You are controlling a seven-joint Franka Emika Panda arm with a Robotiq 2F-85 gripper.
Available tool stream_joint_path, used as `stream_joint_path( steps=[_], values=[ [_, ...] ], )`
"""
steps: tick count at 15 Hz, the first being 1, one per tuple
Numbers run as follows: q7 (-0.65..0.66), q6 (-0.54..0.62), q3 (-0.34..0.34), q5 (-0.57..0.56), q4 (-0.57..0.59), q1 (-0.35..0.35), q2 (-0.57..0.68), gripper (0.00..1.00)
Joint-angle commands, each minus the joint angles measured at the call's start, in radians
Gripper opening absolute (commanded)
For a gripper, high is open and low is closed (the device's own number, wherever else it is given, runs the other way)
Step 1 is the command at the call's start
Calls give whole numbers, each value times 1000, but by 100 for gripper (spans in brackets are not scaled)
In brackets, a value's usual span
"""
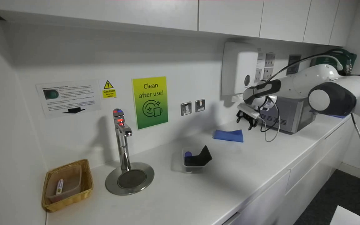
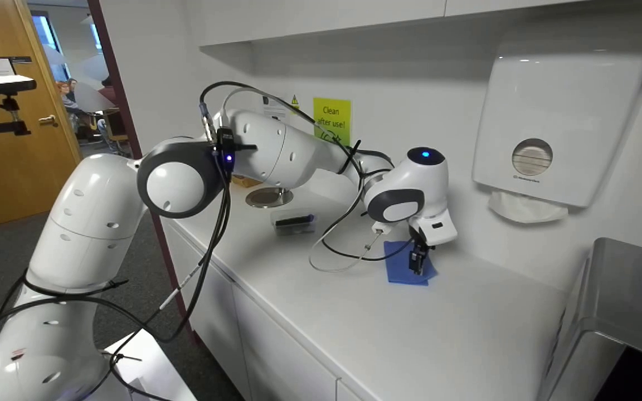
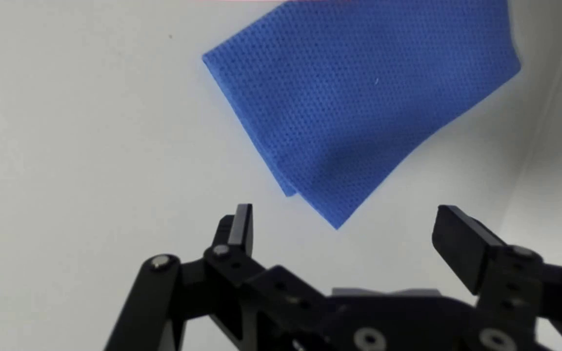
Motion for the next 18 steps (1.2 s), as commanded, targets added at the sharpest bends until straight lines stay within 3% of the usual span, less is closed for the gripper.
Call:
stream_joint_path(
  steps=[1, 12, 18],
  values=[
    [-102, 92, 7, -11, -52, -8, -27, 100],
    [-414, 194, 21, -5, -89, -16, -14, 100],
    [-546, 346, 73, 28, -129, -37, -2, 100]
  ],
)
